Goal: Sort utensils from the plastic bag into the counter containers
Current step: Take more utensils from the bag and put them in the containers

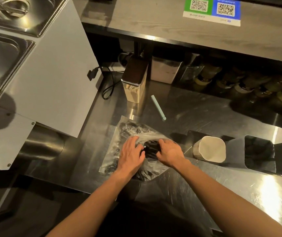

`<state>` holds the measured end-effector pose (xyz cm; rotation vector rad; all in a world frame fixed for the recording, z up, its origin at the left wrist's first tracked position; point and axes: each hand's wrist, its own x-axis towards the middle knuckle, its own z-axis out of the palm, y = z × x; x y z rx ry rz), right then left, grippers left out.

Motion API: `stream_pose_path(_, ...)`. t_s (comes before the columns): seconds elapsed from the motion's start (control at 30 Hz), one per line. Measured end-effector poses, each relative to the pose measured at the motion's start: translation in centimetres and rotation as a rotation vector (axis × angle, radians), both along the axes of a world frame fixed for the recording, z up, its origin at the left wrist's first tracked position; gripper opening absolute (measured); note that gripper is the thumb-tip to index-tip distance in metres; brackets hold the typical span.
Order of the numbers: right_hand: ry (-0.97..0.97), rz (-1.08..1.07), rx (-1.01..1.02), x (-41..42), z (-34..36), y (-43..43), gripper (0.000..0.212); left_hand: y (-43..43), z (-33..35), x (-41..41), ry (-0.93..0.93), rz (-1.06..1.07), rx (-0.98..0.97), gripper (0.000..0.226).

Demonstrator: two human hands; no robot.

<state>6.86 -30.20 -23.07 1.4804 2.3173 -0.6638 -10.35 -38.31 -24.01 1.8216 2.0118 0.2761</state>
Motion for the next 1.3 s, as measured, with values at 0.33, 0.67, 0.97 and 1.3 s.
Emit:
stream_pose_path(0.33, -0.111, 0.147, 0.074, -2.2, -2.1, -1.1, 0.058, 0.4, 0.1, 0.3, -0.021, 0.028, -0.075, 0.045)
stream_pose_path(0.67, -0.084, 0.097, -0.003, -3.0, -2.8, -1.8, 0.037, -0.2, 0.3, 0.4, -0.111, 0.046, -0.057, 0.045)
stream_pose_path(0.97, -0.13, 0.15, 0.044, -3.0, -2.1, -1.3, 0.046, -0.6, 0.0, 0.6, -0.14, 0.039, -0.003, 0.042)
stream_pose_path(1.3, -0.139, 0.207, 0.086, -3.3, -0.6, -1.2, 0.028, -0.5, 0.4, 0.3, -0.172, 0.026, 0.05, 0.04)
